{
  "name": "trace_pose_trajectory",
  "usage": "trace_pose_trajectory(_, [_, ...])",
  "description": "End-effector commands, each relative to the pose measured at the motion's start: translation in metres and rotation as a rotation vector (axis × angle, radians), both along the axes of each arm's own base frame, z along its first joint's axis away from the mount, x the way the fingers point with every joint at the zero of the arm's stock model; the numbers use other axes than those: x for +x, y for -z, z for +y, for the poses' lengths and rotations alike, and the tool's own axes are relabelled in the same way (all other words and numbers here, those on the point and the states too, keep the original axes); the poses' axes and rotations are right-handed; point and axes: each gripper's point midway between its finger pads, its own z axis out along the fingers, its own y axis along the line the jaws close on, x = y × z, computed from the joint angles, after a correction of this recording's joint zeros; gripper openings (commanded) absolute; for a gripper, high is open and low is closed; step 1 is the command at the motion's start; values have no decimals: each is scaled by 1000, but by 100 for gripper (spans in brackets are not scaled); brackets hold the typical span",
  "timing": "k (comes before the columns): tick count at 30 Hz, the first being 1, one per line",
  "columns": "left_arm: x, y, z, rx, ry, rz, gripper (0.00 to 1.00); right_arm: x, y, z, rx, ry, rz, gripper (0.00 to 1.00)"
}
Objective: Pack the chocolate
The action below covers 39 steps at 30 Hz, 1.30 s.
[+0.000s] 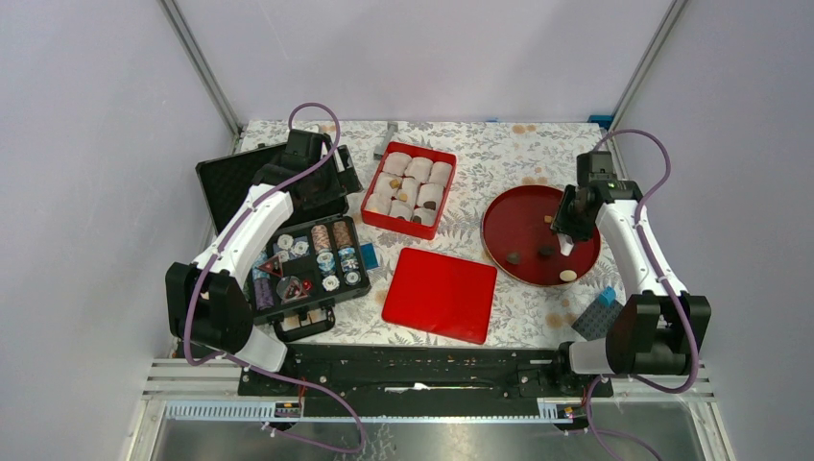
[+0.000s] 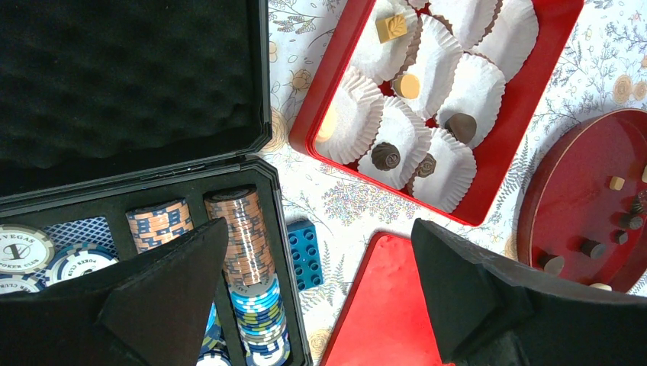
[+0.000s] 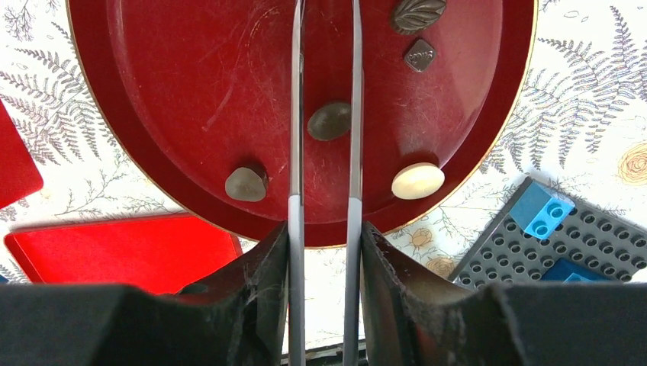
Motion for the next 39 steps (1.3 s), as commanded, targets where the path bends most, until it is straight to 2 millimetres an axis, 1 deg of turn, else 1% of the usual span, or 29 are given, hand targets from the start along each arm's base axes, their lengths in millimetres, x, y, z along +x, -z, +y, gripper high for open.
trace_pose_trajectory(1, [12, -26, -1, -18, 12, -97, 99, 9, 1, -2, 33, -1, -31, 42])
trace_pose_trajectory(7, [12, -28, -2, -19, 17, -103, 99, 21, 4, 7, 84, -34, -39, 46])
trace_pose_trajectory(15, [11, -31, -1, -21, 11, -109, 99, 23, 18, 4, 63, -68, 2, 46])
trace_pose_trajectory(19, [10, -30, -1, -25, 4, -106, 99, 21, 23, 1, 43, -81, 16, 46])
trace_pose_trajectory(23, [10, -30, -1, -28, 1, -105, 99, 17, 26, 1, 40, -89, 34, 43])
trace_pose_trajectory(26, [9, -30, 0, -26, -1, -104, 99, 14, 24, 1, 42, -84, 38, 41])
trace_pose_trajectory(31, [9, -28, -1, -28, -1, -100, 99, 6, 23, 1, 43, -85, 55, 40])
trace_pose_trajectory(37, [10, -28, -1, -31, 2, -99, 99, 2, 23, 1, 38, -100, 71, 40])
trace_pose_trajectory(39, [10, -27, -2, -31, 2, -97, 99, 1, 24, -4, 11, -96, 77, 40])
